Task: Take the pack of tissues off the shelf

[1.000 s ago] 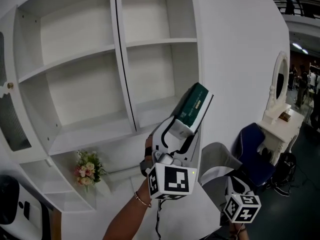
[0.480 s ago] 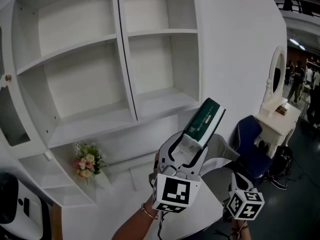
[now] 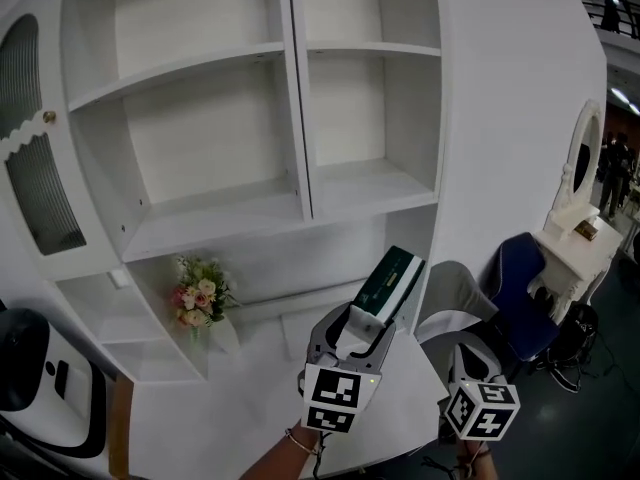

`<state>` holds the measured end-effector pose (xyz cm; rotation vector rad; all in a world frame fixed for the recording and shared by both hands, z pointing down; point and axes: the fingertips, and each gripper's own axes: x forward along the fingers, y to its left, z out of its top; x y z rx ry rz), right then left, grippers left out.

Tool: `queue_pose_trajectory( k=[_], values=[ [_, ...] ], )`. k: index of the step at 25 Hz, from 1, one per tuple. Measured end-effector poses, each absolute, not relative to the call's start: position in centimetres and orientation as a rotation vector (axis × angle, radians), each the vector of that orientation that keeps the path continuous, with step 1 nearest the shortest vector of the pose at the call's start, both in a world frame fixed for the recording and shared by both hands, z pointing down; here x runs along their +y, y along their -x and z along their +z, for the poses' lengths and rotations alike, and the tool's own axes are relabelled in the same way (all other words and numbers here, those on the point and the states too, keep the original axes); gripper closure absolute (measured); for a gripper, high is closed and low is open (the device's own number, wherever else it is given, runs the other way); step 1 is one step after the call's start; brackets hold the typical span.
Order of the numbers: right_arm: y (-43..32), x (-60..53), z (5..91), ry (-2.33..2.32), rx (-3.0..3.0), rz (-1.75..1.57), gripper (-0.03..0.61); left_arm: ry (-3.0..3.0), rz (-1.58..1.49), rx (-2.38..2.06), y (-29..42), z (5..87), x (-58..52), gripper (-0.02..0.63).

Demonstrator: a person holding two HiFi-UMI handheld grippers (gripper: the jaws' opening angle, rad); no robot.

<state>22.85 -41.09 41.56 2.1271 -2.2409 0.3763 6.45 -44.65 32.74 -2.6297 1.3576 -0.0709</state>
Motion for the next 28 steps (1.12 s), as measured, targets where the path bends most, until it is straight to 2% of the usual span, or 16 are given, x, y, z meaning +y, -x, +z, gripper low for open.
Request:
queue_pose_trajectory(
  k=[14, 28],
  values=[
    [-12.0, -46.4, 41.5, -1.813, -2.466, 0.203, 0.571, 2.450, -0.059, 2.083, 7.3, 41.9, -43.0, 0.322],
    [-3.1, -49.1, 42.6, -1.555, -2.592, 0.141, 0.571, 2.295, -0.070, 2.333, 14.0, 44.2, -42.7, 0.322]
  ],
)
